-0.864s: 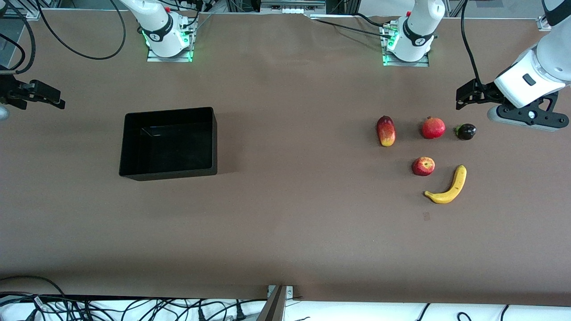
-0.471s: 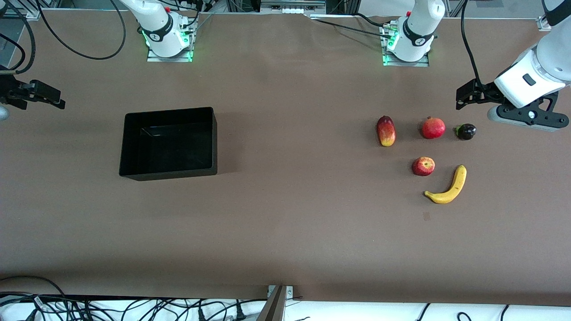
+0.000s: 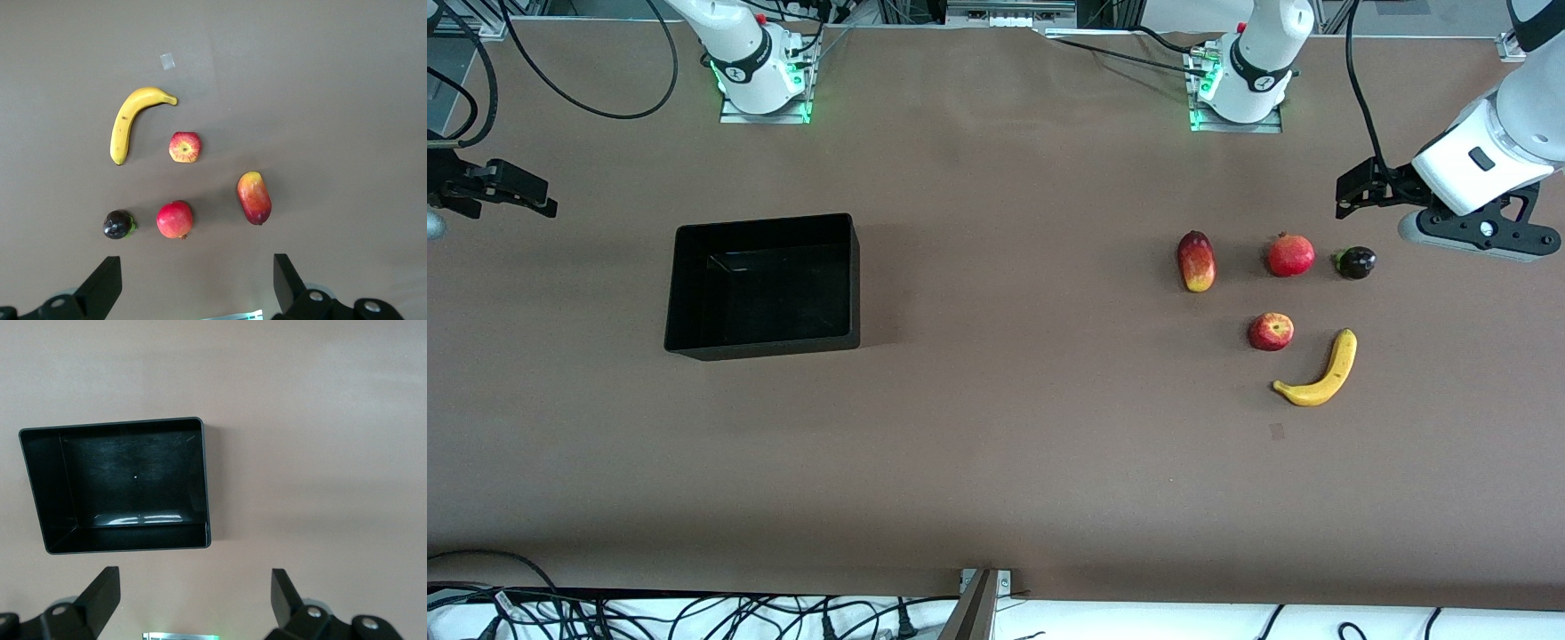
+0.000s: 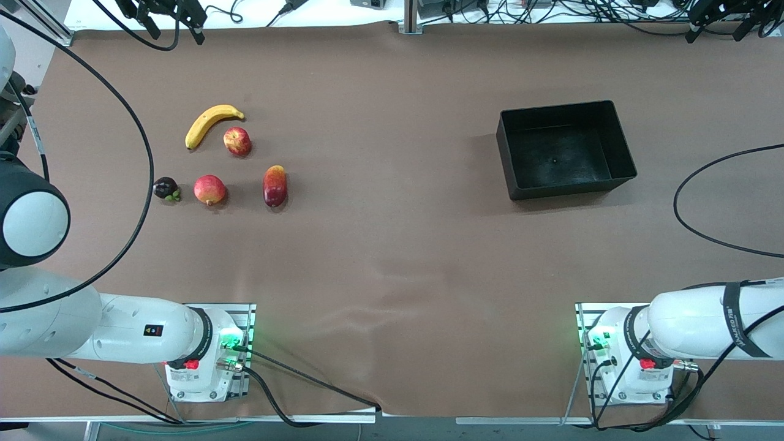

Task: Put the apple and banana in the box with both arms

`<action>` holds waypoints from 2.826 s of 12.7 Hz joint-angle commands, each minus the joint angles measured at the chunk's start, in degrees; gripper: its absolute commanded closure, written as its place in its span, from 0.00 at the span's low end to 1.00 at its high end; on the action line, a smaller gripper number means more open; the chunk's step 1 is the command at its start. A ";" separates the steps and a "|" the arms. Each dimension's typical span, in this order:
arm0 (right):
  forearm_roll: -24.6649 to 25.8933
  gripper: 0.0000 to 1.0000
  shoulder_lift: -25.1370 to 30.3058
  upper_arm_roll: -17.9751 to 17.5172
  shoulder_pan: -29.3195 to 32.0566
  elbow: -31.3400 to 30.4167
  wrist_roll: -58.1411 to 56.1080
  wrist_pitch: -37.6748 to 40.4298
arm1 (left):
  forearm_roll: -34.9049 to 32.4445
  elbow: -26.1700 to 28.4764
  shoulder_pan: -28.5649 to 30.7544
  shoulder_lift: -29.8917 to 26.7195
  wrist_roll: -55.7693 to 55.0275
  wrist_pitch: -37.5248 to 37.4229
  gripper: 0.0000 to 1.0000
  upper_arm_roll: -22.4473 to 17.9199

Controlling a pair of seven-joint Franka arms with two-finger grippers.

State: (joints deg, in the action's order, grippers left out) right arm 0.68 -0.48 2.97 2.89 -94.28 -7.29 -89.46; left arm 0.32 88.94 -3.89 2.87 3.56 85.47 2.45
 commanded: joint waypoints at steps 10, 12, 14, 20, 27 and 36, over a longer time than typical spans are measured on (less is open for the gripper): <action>-1.30 0.00 0.57 -0.07 0.19 0.41 0.08 0.96 | 0.82 -1.40 0.37 0.56 -0.40 -1.27 0.00 0.19; -1.21 0.00 0.57 -0.07 0.19 0.41 0.08 1.04 | 0.82 -1.32 0.37 0.56 -0.40 -1.27 0.00 0.19; -1.29 0.00 0.57 -0.07 0.19 0.32 0.08 1.04 | 0.82 -1.40 0.37 0.47 -0.40 -1.27 0.00 0.19; -1.21 0.00 0.57 0.11 0.19 0.41 0.61 1.22 | 0.82 -1.40 0.37 0.47 -0.40 -1.54 0.00 0.19; -3.14 0.00 -10.85 -0.15 -0.34 -2.65 0.78 -4.03 | 0.82 -1.32 0.37 0.47 -0.40 -1.54 0.00 -0.08; -2.53 0.00 -10.86 0.11 -0.34 -32.09 0.78 -36.36 | 0.82 -1.32 0.37 0.56 -0.40 -1.54 0.00 -0.08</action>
State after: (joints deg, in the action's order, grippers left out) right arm -1.54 -14.93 3.00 2.67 -119.15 -7.00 -119.35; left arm 0.32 88.94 -3.75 2.91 3.56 85.12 2.36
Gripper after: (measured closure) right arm 0.000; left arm 0.000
